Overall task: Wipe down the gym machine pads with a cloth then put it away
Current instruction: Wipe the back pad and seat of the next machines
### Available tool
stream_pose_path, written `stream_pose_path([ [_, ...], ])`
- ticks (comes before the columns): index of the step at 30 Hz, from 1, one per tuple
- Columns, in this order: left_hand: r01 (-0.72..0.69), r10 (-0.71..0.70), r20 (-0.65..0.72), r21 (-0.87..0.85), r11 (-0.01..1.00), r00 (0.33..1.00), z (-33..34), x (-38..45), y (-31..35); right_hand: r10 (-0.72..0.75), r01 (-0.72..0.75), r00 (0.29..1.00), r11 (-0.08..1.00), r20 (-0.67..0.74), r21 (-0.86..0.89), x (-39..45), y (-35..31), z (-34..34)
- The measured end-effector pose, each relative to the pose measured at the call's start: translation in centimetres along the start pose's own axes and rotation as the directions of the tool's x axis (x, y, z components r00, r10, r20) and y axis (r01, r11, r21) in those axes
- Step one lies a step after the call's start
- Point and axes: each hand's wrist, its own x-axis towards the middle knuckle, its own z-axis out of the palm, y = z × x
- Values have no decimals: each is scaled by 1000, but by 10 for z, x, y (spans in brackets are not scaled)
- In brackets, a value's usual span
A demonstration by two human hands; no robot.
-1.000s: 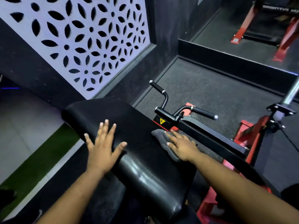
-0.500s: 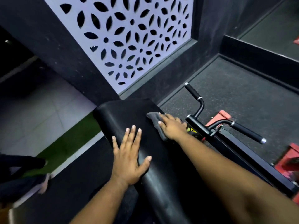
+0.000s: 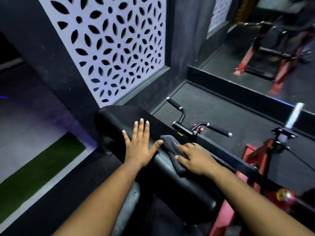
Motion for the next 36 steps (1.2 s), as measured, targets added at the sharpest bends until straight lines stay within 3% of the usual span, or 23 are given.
stream_pose_path([
  [5, -229, 209, 166, 113, 967, 964, -13, -36, -17, 176, -220, 970, 927, -167, -304, -104, -40, 15],
  [9, -348, 300, 234, 202, 915, 925, -18, -50, -38, 208, -293, 951, 842, -228, -454, -121, -43, 22],
  [14, -345, 290, 231, 247, 906, 929, -36, -31, -78, 139, -179, 981, 919, -136, -352, -101, -48, 22],
  [17, -368, 319, 214, 260, 893, 923, -37, -16, -107, 45, -125, 977, 915, -211, -383, -78, -61, 29],
  [20, -467, 399, 260, 302, 831, 879, -44, 1, -122, 34, -145, 963, 903, -269, -404, -50, -88, 37],
  [27, -537, 478, 253, 285, 794, 841, -67, 60, -159, 124, -287, 909, 879, -397, -382, 5, -149, 42],
  [32, -696, 604, 347, 311, 648, 718, -74, 106, -188, 289, -469, 829, 827, -479, -311, 39, -188, 49],
  [36, -852, 752, 402, 275, 445, 522, -72, 133, -201, 474, -646, 702, 738, -531, -195, 58, -221, 62],
])
